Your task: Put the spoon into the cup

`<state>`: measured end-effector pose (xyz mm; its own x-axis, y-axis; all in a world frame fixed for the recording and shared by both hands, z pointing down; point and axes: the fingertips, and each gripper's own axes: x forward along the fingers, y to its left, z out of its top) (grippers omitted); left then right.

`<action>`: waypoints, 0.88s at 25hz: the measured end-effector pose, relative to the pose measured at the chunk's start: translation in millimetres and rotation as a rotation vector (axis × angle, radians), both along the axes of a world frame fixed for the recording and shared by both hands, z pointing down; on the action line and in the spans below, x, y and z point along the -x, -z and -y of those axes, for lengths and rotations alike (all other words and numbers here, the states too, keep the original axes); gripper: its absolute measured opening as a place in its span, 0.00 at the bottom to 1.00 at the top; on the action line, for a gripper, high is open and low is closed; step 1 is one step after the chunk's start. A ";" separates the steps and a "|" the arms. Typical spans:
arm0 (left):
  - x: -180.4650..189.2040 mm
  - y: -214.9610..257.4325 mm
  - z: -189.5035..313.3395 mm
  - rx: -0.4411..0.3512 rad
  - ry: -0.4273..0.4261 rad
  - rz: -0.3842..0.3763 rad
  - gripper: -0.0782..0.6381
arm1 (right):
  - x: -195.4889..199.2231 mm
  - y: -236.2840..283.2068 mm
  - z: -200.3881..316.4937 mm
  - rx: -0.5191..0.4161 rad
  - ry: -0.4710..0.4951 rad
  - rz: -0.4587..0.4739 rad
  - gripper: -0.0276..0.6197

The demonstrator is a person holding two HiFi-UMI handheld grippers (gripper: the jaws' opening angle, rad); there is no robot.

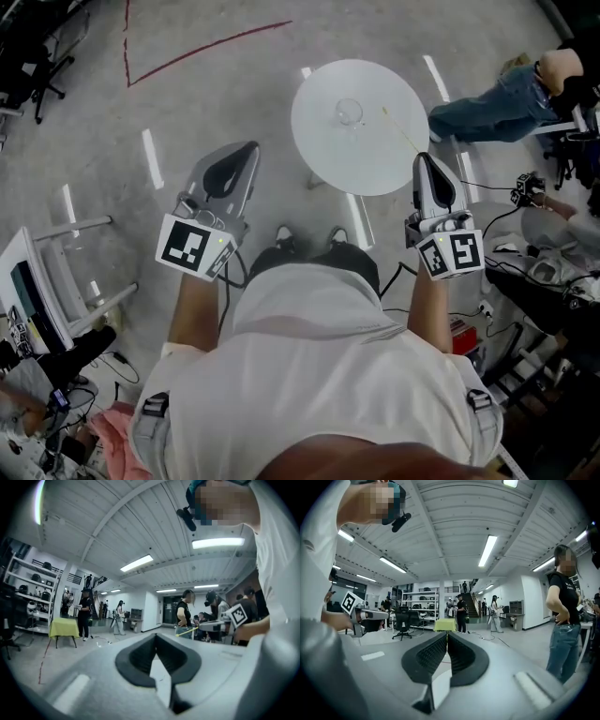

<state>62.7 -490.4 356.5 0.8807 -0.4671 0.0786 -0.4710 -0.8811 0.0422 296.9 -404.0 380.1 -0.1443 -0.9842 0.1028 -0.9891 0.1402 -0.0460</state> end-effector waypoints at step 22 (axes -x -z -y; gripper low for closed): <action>-20.0 -65.2 25.5 0.137 0.315 0.063 0.11 | 4.0 -201.5 135.5 0.496 0.350 -0.059 0.06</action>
<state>82.7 -515.9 421.7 0.6867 -0.6964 0.2087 -0.7242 -0.6804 0.1126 292.9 -539.5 581.6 -0.4310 -0.7118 0.5546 -0.8909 0.4333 -0.1361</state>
